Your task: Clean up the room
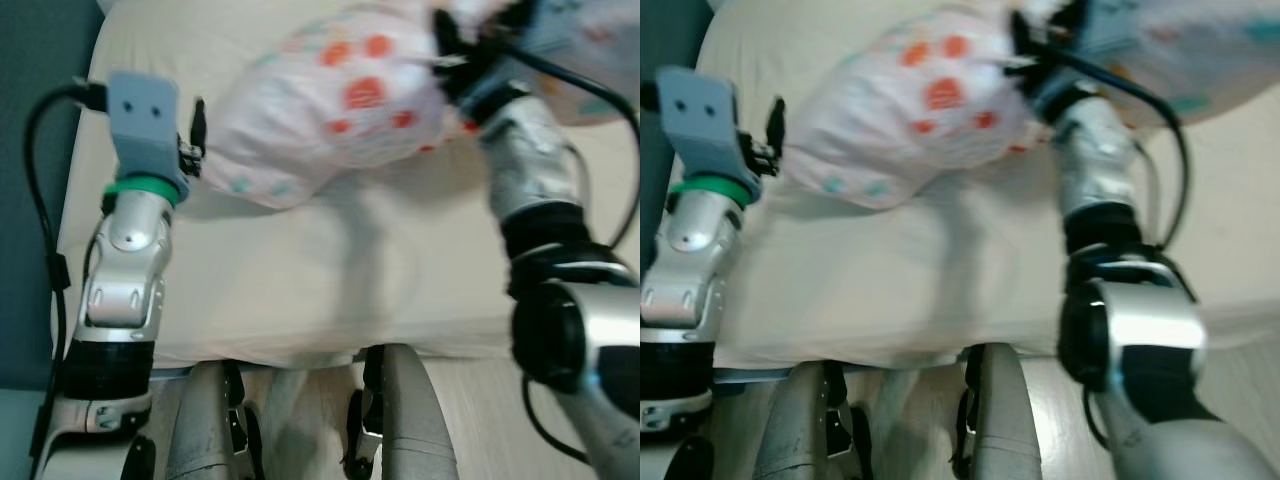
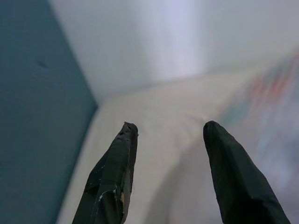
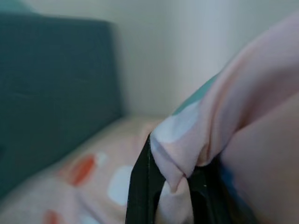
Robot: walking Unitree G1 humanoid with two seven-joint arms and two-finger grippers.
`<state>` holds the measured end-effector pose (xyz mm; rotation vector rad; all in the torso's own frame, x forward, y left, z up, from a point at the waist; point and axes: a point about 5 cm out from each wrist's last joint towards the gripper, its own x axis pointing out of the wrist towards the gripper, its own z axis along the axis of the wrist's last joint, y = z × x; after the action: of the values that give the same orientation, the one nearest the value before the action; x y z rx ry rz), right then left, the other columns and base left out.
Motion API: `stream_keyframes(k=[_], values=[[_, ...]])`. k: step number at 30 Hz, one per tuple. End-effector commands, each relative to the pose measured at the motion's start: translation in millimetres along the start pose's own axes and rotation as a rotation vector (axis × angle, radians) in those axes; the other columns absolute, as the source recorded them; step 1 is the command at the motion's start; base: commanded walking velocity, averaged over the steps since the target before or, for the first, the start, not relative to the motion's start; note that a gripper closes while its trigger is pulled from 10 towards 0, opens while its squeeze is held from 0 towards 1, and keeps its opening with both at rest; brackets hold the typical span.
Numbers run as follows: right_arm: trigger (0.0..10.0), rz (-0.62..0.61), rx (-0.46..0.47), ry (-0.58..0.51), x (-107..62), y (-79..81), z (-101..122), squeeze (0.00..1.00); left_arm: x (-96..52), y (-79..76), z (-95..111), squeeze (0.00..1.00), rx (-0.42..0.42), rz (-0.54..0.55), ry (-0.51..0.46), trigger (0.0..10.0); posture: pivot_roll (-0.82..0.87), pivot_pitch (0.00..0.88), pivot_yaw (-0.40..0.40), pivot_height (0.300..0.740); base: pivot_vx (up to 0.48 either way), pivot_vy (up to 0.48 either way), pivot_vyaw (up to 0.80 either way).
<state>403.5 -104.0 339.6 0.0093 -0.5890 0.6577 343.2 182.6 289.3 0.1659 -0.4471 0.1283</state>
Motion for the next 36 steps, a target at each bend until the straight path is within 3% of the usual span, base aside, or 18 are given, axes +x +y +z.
stream_keyframes(k=[1, 2, 5, 7, 8, 10, 12, 13, 16, 17, 20, 22, 24, 26, 27, 29, 31, 36], values=[[10.0, 0.148, -0.024, -0.111, 22.4, 27.0, 23, 0.0, 6.5, 13.3, 14, 0.0, -0.019, 0.06, -0.053, 10.0, -0.01, 0.157, 0.059, 0.598, 0.0, 0.0, 0.0], [10.0, 0.148, -0.024, -0.111, 22.4, 27.0, 23, 0.0, 6.5, 13.3, 14, 0.0, -0.019, 0.06, -0.053, 10.0, -0.01, 0.157, 0.059, 0.598, 0.0, 0.0, 0.0], [10.0, 0.375, 0.048, -0.213, 40.6, 72.5, 39, 0.0, 18.7, 40.4, 53, 0.0, -0.012, 0.2, -0.2, 10.0, 0.0, 0.143, 0.051, 0.598, 0.0, 0.0, 0.0], [10.0, 0.375, 0.048, -0.213, 40.6, 72.5, 39, 0.0, 18.7, 40.4, 53, 0.0, -0.012, 0.2, -0.2, 10.0, 0.0, 0.143, 0.051, 0.598, 0.0, 0.0, 0.0], [10.0, 0.458, 0.069, -0.244, 42.4, 85.9, 45, 0.0, 20.3, 51.4, 68, 0.0, 0.01, 0.261, -0.264, 10.0, 0.0, 0.138, 0.048, 0.598, 0.0, 0.0, 0.0], [10.0, 0.458, 0.069, -0.244, 42.4, 85.9, 45, 0.0, 20.3, 51.4, 68, 0.0, 0.01, 0.261, -0.264, 10.0, 0.0, 0.138, 0.048, 0.598, 0.0, 0.0, 0.0], [10.0, 0.603, 0.138, -0.272, 42.5, 102.4, 51, 0.0, 21.7, 72.4, 94, 0.0, 0.059, 0.375, -0.363, 10.0, 0.0, 0.13, 0.047, 0.598, 0.0, 0.0, 0.0], [10.0, 0.603, 0.138, -0.272, 42.5, 102.4, 51, 0.0, 21.7, 72.4, 94, 0.0, 0.059, 0.375, -0.363, 10.0, 0.0, 0.13, 0.047, 0.598, 0.0, 0.0, 0.0], [10.0, 0.756, 0.316, -0.184, 34.3, 107.2, 33, 0.0, 20.2, 78.9, 97, 0.0, 0.094, 0.438, -0.382, 10.0, 0.0, 0.126, 0.046, 0.598, 0.0, 0.0, 0.0], [10.0, 0.756, 0.316, -0.184, 34.3, 107.2, 33, 0.0, 20.2, 78.9, 97, 0.0, 0.094, 0.438, -0.382, 10.0, 0.0, 0.126, 0.046, 0.598, 0.0, 0.0, 0.0], [10.0, 0.922, 0.58, -0.145, 15.3, 103.0, 25, 0.0, 16.4, 69.8, 92, 0.0, 0.112, 0.421, -0.378, 10.0, 0.0, 0.124, 0.049, 0.598, 0.0, 0.0, 0.0], [10.0, 0.923, 0.655, -0.098, 1.8, 95.7, 9, 0.0, 15.6, 61.7, 87, 0.0, 0.115, 0.39, -0.363, 10.0, 0.01, 0.124, 0.048, 0.598, 0.0, 0.0, 0.0], [10.0, 0.74, 0.665, -0.006, -4.7, 77.8, -19, 0.0, 15.3, 56.4, 79, 0.0, 0.096, 0.364, -0.33, 10.0, 0.01, 0.121, 0.048, 0.598, 0.0, 0.0, 0.0], [10.0, 0.492, 0.561, 0.147, -17.3, 57.0, -52, 0.0, 14.1, 48.6, 70, 0.0, 0.096, 0.324, -0.294, 10.0, 0.01, 0.123, 0.05, 0.598, 0.0, 0.0, 0.0], [10.0, 0.492, 0.561, 0.147, -17.3, 57.0, -52, 0.0, 14.1, 48.6, 70, 0.0, 0.096, 0.324, -0.294, 10.0, 0.01, 0.123, 0.05, 0.598, 0.0, 0.0, 0.0], [10.0, -0.017, 0.314, 0.399, -47.3, 12.9, -87, 0.0, 11.2, 32.6, 54, 0.0, 0.093, 0.244, -0.236, 10.0, -0.01, 0.122, 0.061, 0.598, 0.0, 0.0, 0.0], [10.0, -0.351, 0.144, 0.503, -78.4, -23.6, -97, 0.0, 7.8, 17.5, 42, 0.0, 0.086, 0.169, -0.198, 10.0, -0.01, 0.123, 0.067, 0.598, 0.0, 0.0, 0.0], [10.0, -0.479, 0.062, 0.51, -96.4, -47.5, -90, 0.0, 3.8, 1.7, 33, 0.0, 0.092, 0.09, -0.175, 10.0, -0.01, 0.119, 0.072, 0.598, 0.0, 0.0, 0.0]])
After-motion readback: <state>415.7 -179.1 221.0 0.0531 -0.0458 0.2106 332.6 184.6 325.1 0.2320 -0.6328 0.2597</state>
